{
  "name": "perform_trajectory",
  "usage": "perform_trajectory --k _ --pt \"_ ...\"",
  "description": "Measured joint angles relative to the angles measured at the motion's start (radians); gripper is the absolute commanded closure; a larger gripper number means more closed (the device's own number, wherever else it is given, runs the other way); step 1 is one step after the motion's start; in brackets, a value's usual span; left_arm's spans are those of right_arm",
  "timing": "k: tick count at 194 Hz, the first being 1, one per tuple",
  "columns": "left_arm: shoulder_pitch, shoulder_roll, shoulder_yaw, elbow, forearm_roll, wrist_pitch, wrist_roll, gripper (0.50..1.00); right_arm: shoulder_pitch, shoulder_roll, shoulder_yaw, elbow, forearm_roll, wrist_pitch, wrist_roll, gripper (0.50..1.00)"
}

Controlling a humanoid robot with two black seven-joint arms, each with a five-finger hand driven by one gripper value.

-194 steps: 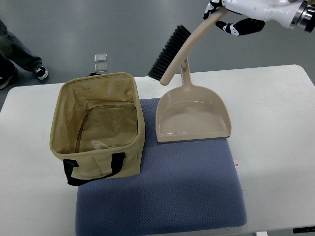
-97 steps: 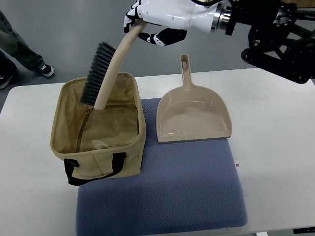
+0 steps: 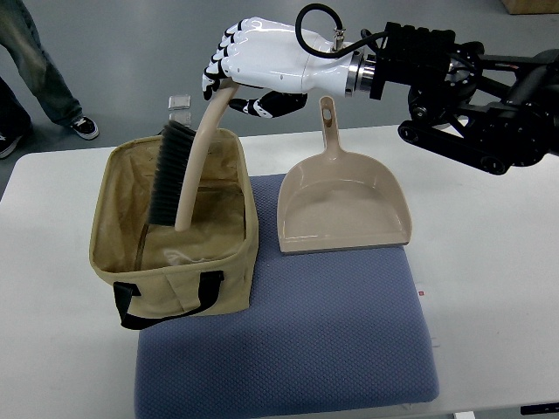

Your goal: Put pink broom in yellow bag with right hand

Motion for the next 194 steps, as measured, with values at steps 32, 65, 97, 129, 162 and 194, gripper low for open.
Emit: perform_trajectory --k 32,65,97,129,162,194 --pt "0.000 0.000 0.000 0.000 0.000 0.000 0.000 0.500 -0.016 -0.003 0.006 0.000 0.007 0.004 0.004 0.699" --pt "0.000 0.000 0.000 0.000 0.000 0.000 0.000 0.500 -0.019 -0.013 0.019 -0.002 0.036 0.009 0.003 0.699" --pt "0.000 0.000 0.000 0.000 0.000 0.000 0.000 0.500 -0.071 -0.044 0.121 -0.003 0.154 0.056 0.000 0.699" --pt "0.000 0.000 0.000 0.000 0.000 0.000 0.000 0.500 -0.181 -0.080 0.321 -0.019 0.308 0.196 0.000 0.697" --pt "0.000 0.000 0.000 0.000 0.000 0.000 0.000 0.500 -0.314 -0.087 0.548 -0.095 0.507 0.358 -0.006 0.683" --pt "0.000 0.000 0.000 0.000 0.000 0.000 0.000 0.500 -0.438 -0.077 0.677 -0.207 0.733 0.426 -0.008 0.664"
